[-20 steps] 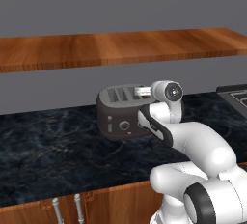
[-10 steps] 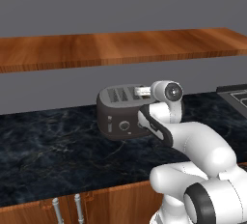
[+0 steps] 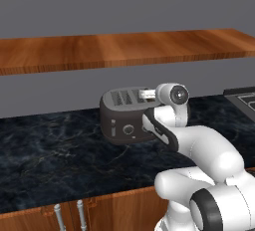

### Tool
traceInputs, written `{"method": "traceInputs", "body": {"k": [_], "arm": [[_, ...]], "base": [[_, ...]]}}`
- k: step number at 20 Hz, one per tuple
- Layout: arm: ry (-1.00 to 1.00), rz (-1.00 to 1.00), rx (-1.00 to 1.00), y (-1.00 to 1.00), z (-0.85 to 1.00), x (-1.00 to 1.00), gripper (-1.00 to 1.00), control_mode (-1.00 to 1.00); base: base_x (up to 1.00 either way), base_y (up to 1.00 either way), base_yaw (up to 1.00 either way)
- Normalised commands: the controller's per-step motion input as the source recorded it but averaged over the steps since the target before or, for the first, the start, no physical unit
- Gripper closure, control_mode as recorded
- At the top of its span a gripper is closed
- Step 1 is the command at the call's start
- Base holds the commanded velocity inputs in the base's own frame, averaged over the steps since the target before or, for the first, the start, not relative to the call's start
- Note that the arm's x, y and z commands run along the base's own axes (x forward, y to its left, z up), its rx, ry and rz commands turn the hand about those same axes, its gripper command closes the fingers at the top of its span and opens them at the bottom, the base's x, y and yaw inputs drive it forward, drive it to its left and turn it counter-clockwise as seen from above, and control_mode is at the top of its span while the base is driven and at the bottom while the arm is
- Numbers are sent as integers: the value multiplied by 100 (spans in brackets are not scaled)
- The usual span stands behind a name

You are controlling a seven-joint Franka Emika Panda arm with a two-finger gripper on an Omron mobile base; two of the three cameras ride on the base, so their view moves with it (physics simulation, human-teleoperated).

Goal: Start the toaster. Once the lever pops up, take the bread to the plate on the dining counter.

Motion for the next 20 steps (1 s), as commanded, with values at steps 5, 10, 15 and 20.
{"method": "traceInputs", "body": {"k": [5, 10, 15, 20], "arm": [[0, 0, 0, 0, 0, 0, -100, -100], [0, 0, 0, 0, 0, 0, -100, -100], [0, 0, 0, 0, 0, 0, -100, -100], [0, 0, 0, 0, 0, 0, -100, -100]], "base": [[0, 0, 0], [0, 0, 0], [0, 0, 0], [0, 0, 0]]}}
